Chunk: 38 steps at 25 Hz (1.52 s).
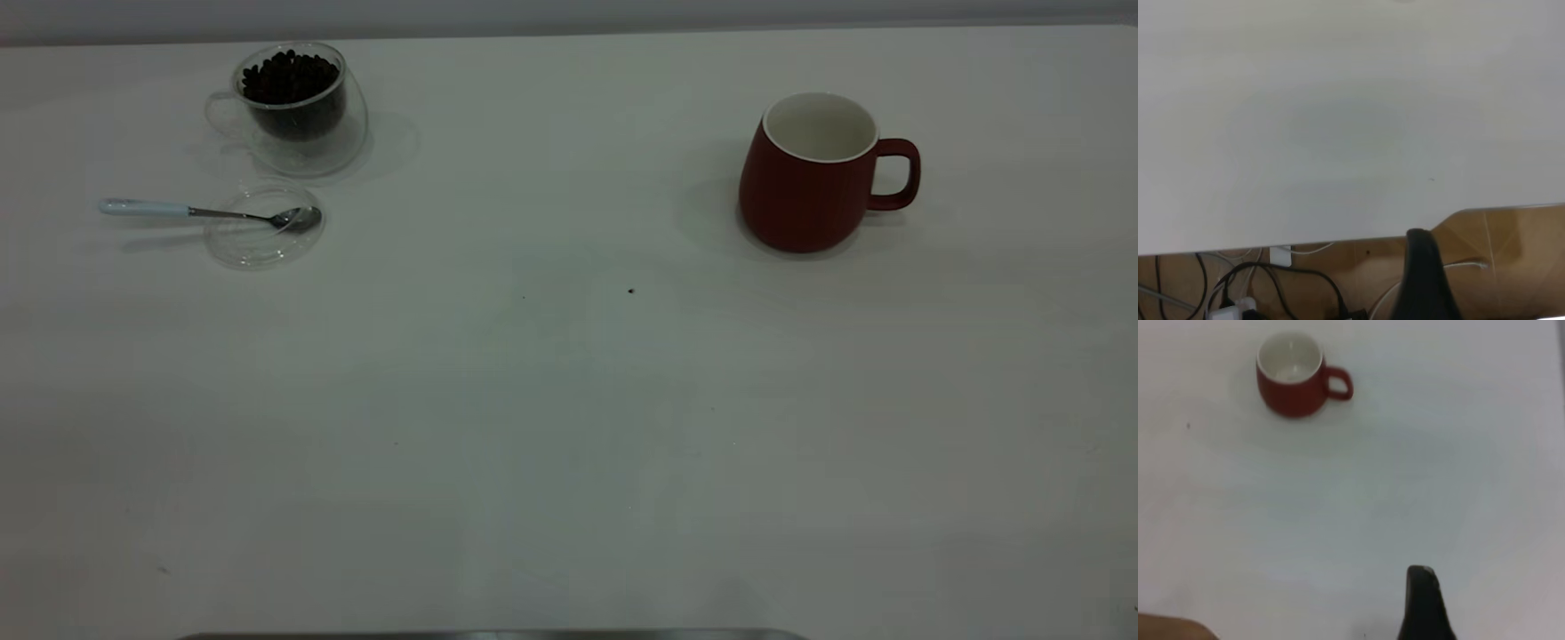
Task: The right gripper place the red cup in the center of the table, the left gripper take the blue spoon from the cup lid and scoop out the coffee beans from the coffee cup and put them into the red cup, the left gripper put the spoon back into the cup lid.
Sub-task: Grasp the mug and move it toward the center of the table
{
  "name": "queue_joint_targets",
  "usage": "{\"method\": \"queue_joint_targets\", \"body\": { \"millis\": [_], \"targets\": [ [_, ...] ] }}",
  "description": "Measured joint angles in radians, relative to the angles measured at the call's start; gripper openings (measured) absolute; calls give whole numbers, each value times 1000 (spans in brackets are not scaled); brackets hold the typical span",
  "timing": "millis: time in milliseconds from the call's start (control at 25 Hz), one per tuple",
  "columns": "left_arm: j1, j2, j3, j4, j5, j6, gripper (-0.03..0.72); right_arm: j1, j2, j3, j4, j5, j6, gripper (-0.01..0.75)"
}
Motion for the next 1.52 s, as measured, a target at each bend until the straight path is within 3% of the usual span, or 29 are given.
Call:
{"method": "queue_joint_targets", "body": {
  "millis": [280,480,800,1080,1520],
  "targets": [
    [0,0,0,0,0,0,586,0,487,-44,-3,-236,-272,546],
    [0,0,0,0,1,0,586,0,802,-132,-5,-344,-493,546],
    [0,0,0,0,1,0,586,13,1154,-332,-2,-370,-661,546],
    [0,0,0,0,1,0,586,76,1371,-507,-38,-375,-686,546],
    [0,0,0,0,1,0,586,82,1638,-757,-55,-381,-780,546]
  ]
}}
